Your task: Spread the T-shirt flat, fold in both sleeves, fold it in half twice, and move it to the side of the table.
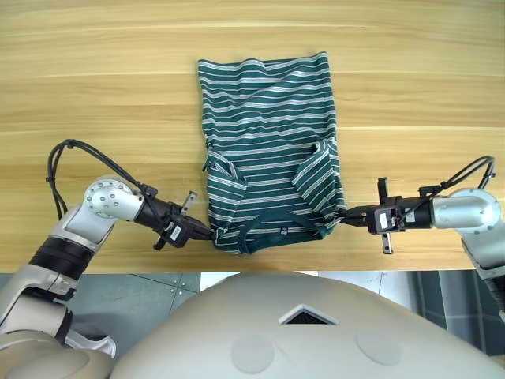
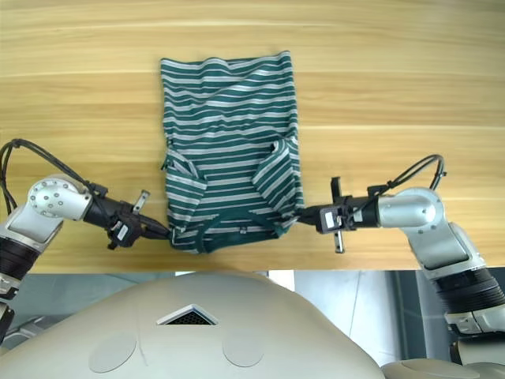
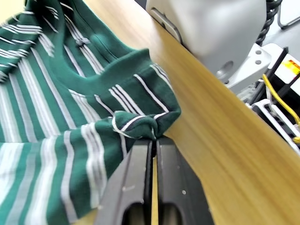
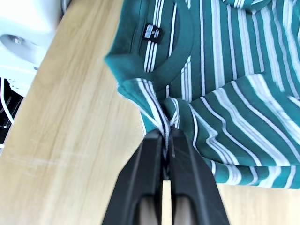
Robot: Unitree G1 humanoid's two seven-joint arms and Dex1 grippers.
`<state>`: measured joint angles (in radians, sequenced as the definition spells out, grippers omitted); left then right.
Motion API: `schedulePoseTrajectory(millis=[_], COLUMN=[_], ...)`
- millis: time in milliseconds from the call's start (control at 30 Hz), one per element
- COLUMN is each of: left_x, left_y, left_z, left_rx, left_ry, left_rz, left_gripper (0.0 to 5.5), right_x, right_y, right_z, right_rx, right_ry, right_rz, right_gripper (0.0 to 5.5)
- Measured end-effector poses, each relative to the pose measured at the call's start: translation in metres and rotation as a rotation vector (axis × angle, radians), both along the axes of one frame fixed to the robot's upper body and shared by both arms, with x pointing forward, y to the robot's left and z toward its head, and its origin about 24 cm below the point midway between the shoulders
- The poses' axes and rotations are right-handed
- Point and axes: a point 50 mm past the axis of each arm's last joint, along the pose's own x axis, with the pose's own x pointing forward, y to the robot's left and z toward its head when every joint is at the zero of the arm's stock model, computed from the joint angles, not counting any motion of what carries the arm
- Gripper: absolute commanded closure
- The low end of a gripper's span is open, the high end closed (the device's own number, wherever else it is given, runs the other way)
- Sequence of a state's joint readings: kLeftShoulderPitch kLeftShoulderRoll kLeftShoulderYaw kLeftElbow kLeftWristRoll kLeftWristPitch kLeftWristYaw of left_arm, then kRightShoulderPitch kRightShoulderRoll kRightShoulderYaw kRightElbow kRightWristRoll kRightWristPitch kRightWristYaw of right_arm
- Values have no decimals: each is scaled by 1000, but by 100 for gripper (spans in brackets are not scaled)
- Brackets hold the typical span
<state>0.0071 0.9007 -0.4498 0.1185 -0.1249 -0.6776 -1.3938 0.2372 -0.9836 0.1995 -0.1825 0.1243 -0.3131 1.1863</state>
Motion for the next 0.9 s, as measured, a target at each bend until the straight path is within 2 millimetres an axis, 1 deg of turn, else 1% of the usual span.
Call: schedulePoseTrajectory(millis=[100,200,267,400,500,567,633,700,733,767,833,900], left_x=[-1,-8,-11,-8,0,17,41,71,82,88,110,125], left_y=[7,14,14,15,10,6,5,9,10,11,16,19], left_z=[14,16,18,19,16,19,29,41,46,48,51,55], left_rx=[-24,-41,-76,-106,-154,-195,-239,-283,-301,-312,-341,-357], left_ry=[-45,-35,-21,-24,-26,-52,-112,-186,-213,-223,-253,-273], left_rz=[15,34,51,91,132,199,261,370,407,430,543,608], left_gripper=[547,547,547,547,547,547,547,547,547,547,547,547], right_x=[-8,-15,-19,-19,-5,11,28,52,59,64,83,97], right_y=[2,4,6,9,10,11,13,14,14,13,10,6], right_z=[16,24,25,22,15,12,14,19,21,22,27,34], right_rx=[98,160,170,182,146,134,143,172,177,184,206,203], right_ry=[31,53,67,68,24,-44,-115,-202,-231,-243,-301,-344], right_rz=[37,63,79,78,35,-15,-69,-150,-177,-196,-280,-327], right_gripper=[550,550,550,550,550,550,550,550,550,550,550,550])
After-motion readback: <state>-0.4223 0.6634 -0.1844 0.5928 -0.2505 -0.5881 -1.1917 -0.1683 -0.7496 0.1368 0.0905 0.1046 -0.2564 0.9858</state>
